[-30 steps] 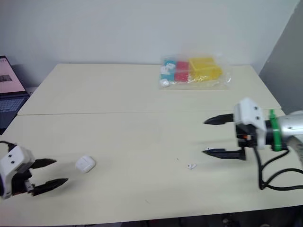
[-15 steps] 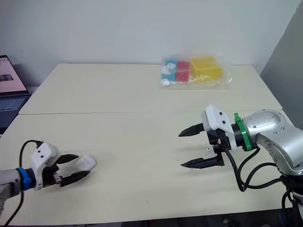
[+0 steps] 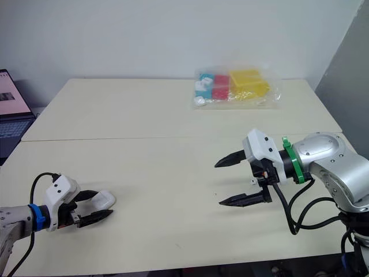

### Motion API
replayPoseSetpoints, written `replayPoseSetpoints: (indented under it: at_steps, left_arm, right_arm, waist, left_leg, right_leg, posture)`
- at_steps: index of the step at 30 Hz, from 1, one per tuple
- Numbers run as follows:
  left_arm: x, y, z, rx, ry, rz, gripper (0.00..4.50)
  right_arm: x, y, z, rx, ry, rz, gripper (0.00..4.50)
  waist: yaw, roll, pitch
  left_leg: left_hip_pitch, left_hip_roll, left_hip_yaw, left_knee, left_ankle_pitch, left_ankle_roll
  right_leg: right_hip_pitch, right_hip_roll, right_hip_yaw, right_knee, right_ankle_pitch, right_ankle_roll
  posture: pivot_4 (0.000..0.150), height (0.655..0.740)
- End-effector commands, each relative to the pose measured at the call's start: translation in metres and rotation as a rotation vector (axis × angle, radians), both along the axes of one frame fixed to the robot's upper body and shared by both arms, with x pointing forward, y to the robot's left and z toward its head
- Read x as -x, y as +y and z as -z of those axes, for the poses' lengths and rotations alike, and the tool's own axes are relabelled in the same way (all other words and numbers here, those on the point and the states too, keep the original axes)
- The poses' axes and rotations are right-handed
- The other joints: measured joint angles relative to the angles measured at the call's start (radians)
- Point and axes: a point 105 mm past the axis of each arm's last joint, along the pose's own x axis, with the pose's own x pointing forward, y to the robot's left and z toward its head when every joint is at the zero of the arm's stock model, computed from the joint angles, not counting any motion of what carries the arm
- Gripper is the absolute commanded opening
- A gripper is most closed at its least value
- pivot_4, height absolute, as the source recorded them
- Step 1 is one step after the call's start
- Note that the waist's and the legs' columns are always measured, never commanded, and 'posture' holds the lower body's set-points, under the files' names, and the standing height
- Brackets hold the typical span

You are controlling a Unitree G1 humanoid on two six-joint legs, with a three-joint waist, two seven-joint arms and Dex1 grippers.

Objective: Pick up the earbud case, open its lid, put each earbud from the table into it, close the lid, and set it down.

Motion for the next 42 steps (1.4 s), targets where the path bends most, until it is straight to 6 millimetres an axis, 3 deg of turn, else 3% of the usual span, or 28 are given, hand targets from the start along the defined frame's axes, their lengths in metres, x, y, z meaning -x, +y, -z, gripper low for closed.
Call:
replayPoseSetpoints:
  at_steps: [1, 6, 13, 18, 22, 25, 27, 30, 34, 38, 42]
  left_arm:
    - [0.001, 0.0, 0.006, 0.004, 0.041, 0.029, 4.5]
    - [0.001, -0.001, 0.008, -0.003, 0.071, 0.073, 4.5]
    - [0.004, -0.006, 0.014, -0.015, 0.124, 0.167, 2.89]
    - [0.006, -0.014, 0.013, 0.003, 0.129, 0.225, 2.81]
    - [0.001, -0.057, -0.005, 0.064, 0.022, 0.388, 2.81]
    - [-0.009, -0.103, -0.019, 0.121, -0.11, 0.5, 2.81]
    - [-0.015, -0.127, -0.027, 0.137, -0.194, 0.559, 2.81]
    - [-0.022, -0.145, -0.038, 0.159, -0.292, 0.578, 2.81]
    - [-0.03, -0.194, -0.054, 0.137, -0.527, 0.737, 2.81]
    - [-0.034, -0.215, -0.057, 0.103, -0.664, 0.818, 2.81]
    - [-0.037, -0.221, -0.06, 0.1, -0.728, 0.833, 2.81]
  right_arm:
    - [0.0, 0.004, -0.007, -0.006, -0.046, -0.022, 4.46]
    - [-0.001, 0.004, -0.007, -0.003, -0.045, -0.025, 4.46]
    - [-0.001, 0.002, -0.006, 0.003, -0.04, -0.025, 4.5]
    - [0.001, -0.001, -0.006, 0.006, -0.034, -0.017, 4.5]
    - [-0.001, -0.011, -0.009, -0.033, -0.012, 0.058, 4.5]
    - [-0.001, -0.021, -0.002, -0.033, 0.025, 0.144, 4.5]
    - [0.001, -0.02, -0.002, -0.068, 0.05, 0.195, 4.5]
    - [0.004, -0.015, -0.001, -0.094, 0.08, 0.231, 4.5]
    - [0.001, -0.003, 0.015, -0.13, 0.231, 0.389, 4.5]
    - [-0.014, 0.004, 0.031, -0.156, 0.358, 0.555, 4.5]
    - [-0.024, 0.012, 0.035, -0.187, 0.437, 0.63, 4.5]
  waist:
    - [0.0, 0.0, 0.0]
    - [0.003, 0.0, 0.0]
    - [0.002, 0.001, 0.0]
    - [0.003, 0.001, -0.001]
    - [0.006, 0.001, 0.0]
    - [0.017, 0.001, -0.001]
    - [0.023, 0.0, 0.0]
    - [0.022, 0.0, -0.001]
    - [0.02, 0.0, -0.001]
    - [0.016, 0.0, -0.001]
    - [0.005, 0.0, -0.001]
  left_leg:
    - [0.0, 0.0, 0.0, 0.0, 0.0, 0.0]
    - [0.0, 0.0, 0.0, 0.0, 0.0, 0.0]
    - [0.0, 0.0, 0.001, 0.0, 0.0, 0.0]
    - [0.0, 0.0, 0.001, -0.001, 0.0, 0.0]
    - [-0.001, 0.0, 0.001, 0.0, 0.0, 0.0]
    - [-0.003, -0.001, 0.001, 0.0, 0.0, 0.0]
    - [-0.004, -0.001, 0.001, 0.001, 0.0, 0.0]
    - [-0.004, -0.002, 0.001, 0.001, 0.0, 0.0]
    - [-0.002, -0.001, 0.0, 0.0, 0.0, 0.0]
    - [-0.004, -0.002, 0.001, 0.001, 0.0, 0.0]
    - [-0.004, -0.002, 0.0, 0.0, 0.0, 0.0]
  right_leg:
    - [0.0, 0.0, -0.001, 0.0, 0.0, 0.0]
    - [0.001, 0.0, 0.0, 0.0, 0.0, 0.0]
    - [0.0, -0.001, 0.001, -0.001, 0.0, 0.0]
    - [0.0, -0.002, 0.001, -0.001, 0.0, 0.0]
    - [0.0, -0.002, 0.001, -0.001, 0.0, 0.0]
    - [0.0, -0.003, 0.0, -0.003, 0.0, 0.002]
    - [0.0, -0.002, 0.0, -0.003, 0.001, 0.002]
    - [0.0, 0.0, 0.0, -0.002, 0.001, 0.002]
    - [0.001, 0.003, 0.0, -0.001, 0.001, 0.002]
    - [0.002, 0.004, 0.003, -0.001, 0.001, 0.002]
    - [0.001, 0.004, 0.003, -0.001, 0.001, 0.002]
  posture:
    - [0.15, 0.74]
    - [0.15, 0.74]
    - [0.15, 0.74]
    - [0.15, 0.74]
    - [0.15, 0.74]
    - [0.15, 0.74]
    - [0.15, 0.74]
    - [0.15, 0.74]
    - [0.15, 0.74]
    - [0.15, 0.74]
    - [0.15, 0.74]
